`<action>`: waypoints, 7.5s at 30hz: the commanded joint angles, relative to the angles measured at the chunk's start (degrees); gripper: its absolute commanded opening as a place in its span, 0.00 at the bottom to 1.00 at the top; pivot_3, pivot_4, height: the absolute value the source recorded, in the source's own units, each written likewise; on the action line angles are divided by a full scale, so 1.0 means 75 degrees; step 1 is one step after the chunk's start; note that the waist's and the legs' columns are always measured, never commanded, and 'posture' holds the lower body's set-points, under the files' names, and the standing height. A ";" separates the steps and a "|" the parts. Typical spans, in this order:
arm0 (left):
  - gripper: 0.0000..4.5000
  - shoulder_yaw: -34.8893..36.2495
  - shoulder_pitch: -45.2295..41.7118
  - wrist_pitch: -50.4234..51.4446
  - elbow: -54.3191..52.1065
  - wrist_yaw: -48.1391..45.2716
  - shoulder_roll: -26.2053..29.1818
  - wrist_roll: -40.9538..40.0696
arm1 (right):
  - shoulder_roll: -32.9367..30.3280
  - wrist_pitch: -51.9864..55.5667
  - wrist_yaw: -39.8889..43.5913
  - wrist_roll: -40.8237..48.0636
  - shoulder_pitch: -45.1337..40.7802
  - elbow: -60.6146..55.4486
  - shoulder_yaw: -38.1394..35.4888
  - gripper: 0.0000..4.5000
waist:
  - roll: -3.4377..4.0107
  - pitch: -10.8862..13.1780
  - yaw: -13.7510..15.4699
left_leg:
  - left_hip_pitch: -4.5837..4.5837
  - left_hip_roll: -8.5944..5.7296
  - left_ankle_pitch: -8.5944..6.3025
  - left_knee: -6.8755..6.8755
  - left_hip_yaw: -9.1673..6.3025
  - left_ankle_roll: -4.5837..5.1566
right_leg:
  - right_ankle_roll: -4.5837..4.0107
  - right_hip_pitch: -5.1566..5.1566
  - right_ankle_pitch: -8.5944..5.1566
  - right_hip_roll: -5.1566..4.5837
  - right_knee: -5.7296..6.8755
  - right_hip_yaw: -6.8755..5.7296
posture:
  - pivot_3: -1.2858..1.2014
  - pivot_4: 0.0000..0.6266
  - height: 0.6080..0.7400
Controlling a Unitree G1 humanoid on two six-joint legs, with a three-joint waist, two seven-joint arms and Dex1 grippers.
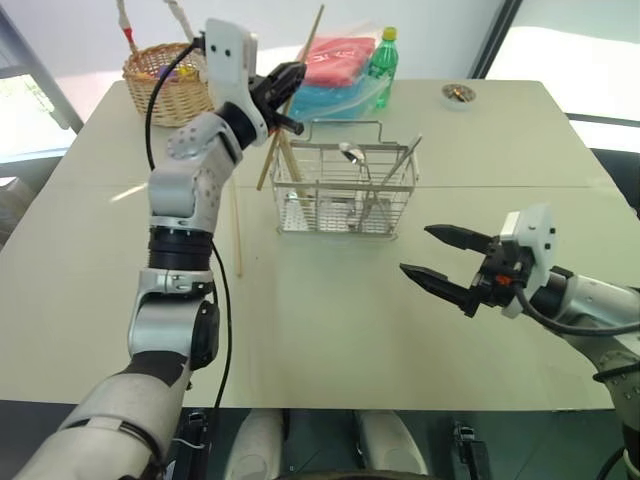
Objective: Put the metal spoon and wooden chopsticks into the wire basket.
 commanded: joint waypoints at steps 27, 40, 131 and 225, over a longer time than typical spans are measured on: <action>0.01 -0.0327 0.0508 0.0576 -0.1000 -0.0189 0.0046 -0.0174 | 0.0058 -0.0316 0.0027 -0.0166 -0.0672 0.0101 0.0139 0.89 | 0.0000 0.0000 0.0169 | 0.0004 -0.0001 0.0000 0.0014 -0.0002 0.0001 | 0.0005 0.0014 0.0004 -0.0001 -0.0006 -0.0001 | 0.52 0.24 1.00; 0.83 -0.0479 0.0875 0.1113 -0.1670 -0.0474 0.0160 -0.0409 | -0.0089 -0.0165 0.0011 -0.0064 -0.0718 0.0146 0.0066 0.89 | 0.0000 0.0000 0.0149 | 0.0004 0.0000 0.0000 0.0034 -0.0005 0.0001 | 0.0014 0.0024 0.0010 0.0003 -0.0006 -0.0002 | 0.52 0.24 1.00; 0.00 -0.2139 -0.1034 -0.3294 0.7536 -0.5108 0.3070 0.4149 | -0.0248 0.0603 -0.1095 0.0916 -0.0048 -0.0531 -0.0708 0.89 | 0.0001 0.0001 0.0094 | 0.0008 -0.0011 0.0001 0.0038 -0.0010 0.0012 | 0.0013 0.0031 0.0020 0.0017 -0.0004 -0.0003 | 0.52 0.24 1.00; 0.99 -0.0110 0.1887 0.0833 -0.2728 -0.0665 0.0830 -0.0905 | 0.0008 0.0074 -0.1088 0.0728 -0.0119 -0.0135 -0.0680 0.89 | 0.0000 0.0001 -0.0047 | 0.0027 0.0004 0.0001 0.0054 -0.0013 0.0012 | 0.0016 0.0068 0.0034 0.0016 -0.0024 -0.0005 | 0.52 0.24 1.00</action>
